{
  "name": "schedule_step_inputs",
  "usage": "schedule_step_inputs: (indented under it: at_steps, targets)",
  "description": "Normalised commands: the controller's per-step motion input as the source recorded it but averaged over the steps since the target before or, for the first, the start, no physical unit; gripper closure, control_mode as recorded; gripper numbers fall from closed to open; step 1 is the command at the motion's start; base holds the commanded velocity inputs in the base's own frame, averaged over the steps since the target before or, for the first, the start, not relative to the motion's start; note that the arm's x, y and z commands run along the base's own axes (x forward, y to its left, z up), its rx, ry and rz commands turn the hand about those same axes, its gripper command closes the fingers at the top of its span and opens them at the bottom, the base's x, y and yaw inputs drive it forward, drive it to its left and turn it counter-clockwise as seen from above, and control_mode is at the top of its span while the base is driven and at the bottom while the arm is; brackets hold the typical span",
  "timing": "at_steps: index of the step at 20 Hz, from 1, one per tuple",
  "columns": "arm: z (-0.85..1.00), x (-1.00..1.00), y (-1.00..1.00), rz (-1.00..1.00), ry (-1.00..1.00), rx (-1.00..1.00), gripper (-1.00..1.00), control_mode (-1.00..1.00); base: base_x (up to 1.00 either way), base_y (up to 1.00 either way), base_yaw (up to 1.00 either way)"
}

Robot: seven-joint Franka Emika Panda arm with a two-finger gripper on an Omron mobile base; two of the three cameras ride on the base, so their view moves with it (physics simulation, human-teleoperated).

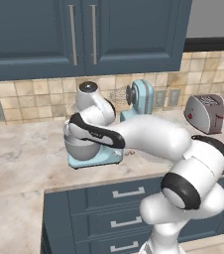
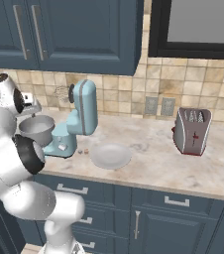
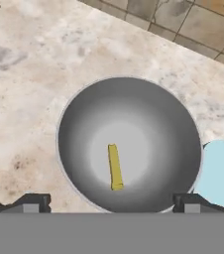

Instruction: Add butter and sugar cubes to the stand mixer bowl and then turn on the stand mixer to begin making frosting.

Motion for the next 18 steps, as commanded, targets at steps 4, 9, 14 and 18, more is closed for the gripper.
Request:
schedule_step_inputs:
  at_steps: [4, 9, 14, 18]
  targets:
    - [0.82, -0.57, -0.33, 0.00, -0.02, 0.05, -1.00, -1.00, 0.00, 0.00, 0.00]
    - [0.53, -0.66, -0.89, 0.01, 0.00, 0.06, -1.00, -1.00, 0.00, 0.00, 0.00]
    - [0.07, -0.56, -1.00, 0.15, 0.00, 0.10, -1.00, -1.00, 0.00, 0.00, 0.00]
    - [0.00, -0.27, -1.00, 0.28, 0.00, 0.17, -1.00, -1.00, 0.00, 0.00, 0.00]
